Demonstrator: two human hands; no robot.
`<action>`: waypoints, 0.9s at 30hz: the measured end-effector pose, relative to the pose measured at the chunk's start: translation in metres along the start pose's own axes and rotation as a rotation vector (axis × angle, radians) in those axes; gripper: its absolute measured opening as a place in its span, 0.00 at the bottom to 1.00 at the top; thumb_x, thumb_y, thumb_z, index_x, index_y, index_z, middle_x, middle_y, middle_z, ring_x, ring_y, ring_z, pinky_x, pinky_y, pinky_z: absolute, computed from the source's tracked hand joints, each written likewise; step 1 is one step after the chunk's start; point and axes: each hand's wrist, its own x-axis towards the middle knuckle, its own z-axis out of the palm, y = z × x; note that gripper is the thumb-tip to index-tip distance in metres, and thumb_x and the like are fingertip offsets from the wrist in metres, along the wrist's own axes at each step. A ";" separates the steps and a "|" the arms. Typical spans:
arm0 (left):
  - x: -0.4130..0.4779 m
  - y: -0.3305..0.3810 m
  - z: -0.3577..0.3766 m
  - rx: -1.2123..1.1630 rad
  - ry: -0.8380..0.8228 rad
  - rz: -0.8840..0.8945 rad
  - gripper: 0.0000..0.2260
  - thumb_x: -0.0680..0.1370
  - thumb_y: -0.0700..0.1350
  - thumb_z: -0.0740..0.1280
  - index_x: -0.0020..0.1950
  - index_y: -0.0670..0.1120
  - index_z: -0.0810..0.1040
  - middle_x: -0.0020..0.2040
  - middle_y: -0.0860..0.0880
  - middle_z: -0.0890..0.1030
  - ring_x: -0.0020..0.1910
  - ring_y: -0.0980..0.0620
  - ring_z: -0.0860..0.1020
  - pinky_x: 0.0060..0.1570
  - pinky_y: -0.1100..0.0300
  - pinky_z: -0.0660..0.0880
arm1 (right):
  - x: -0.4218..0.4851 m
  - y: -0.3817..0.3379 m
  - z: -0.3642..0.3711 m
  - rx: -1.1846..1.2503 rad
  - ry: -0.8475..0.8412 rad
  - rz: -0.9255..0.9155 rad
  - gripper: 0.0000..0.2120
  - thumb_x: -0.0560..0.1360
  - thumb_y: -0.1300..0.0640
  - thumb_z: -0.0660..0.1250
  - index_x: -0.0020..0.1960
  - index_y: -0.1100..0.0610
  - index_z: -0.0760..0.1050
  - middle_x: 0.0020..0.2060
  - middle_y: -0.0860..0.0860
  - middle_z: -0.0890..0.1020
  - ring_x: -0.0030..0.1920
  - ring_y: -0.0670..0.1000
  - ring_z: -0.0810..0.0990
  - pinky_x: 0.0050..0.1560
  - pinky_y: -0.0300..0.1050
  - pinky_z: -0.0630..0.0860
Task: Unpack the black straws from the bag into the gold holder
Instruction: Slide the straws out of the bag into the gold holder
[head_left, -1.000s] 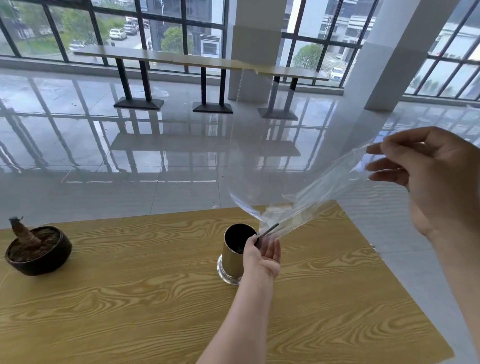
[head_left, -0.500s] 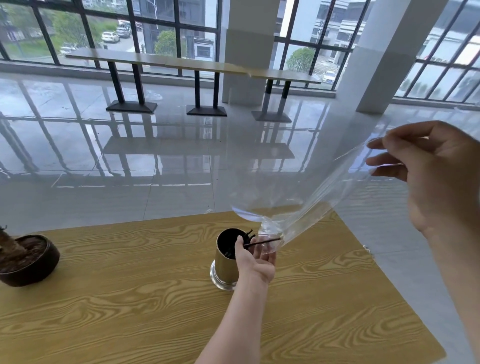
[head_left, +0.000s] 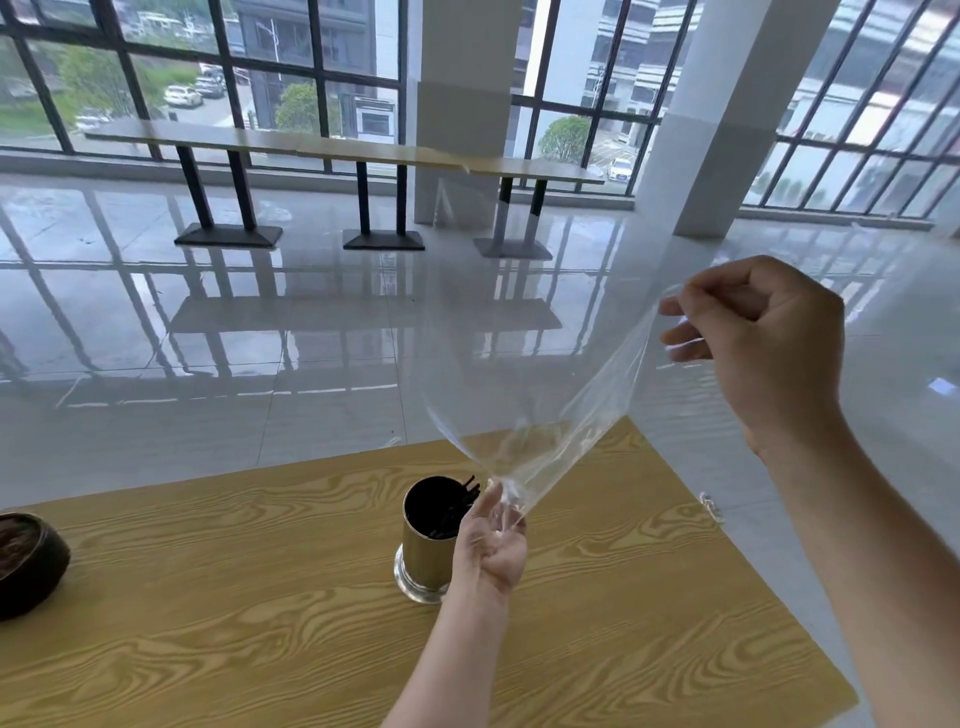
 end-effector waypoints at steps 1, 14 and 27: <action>0.000 -0.001 0.000 0.019 0.008 -0.010 0.18 0.68 0.35 0.72 0.56 0.39 0.77 0.59 0.43 0.77 0.47 0.49 0.77 0.42 0.58 0.73 | 0.001 -0.001 0.000 0.008 0.009 0.003 0.07 0.75 0.59 0.69 0.40 0.49 0.80 0.37 0.50 0.87 0.32 0.55 0.86 0.31 0.48 0.82; 0.011 -0.014 -0.004 -0.006 0.018 -0.087 0.28 0.75 0.54 0.73 0.69 0.43 0.67 0.66 0.38 0.74 0.56 0.37 0.80 0.58 0.49 0.78 | 0.015 -0.025 -0.006 0.062 0.098 -0.070 0.07 0.73 0.60 0.69 0.40 0.50 0.80 0.36 0.52 0.87 0.30 0.57 0.85 0.30 0.46 0.80; -0.013 0.032 0.025 0.314 -0.182 0.175 0.24 0.71 0.35 0.75 0.66 0.44 0.76 0.41 0.45 0.82 0.30 0.52 0.80 0.29 0.61 0.79 | 0.022 -0.026 -0.015 0.091 0.133 -0.051 0.04 0.73 0.61 0.68 0.43 0.54 0.81 0.36 0.53 0.87 0.30 0.58 0.84 0.30 0.46 0.80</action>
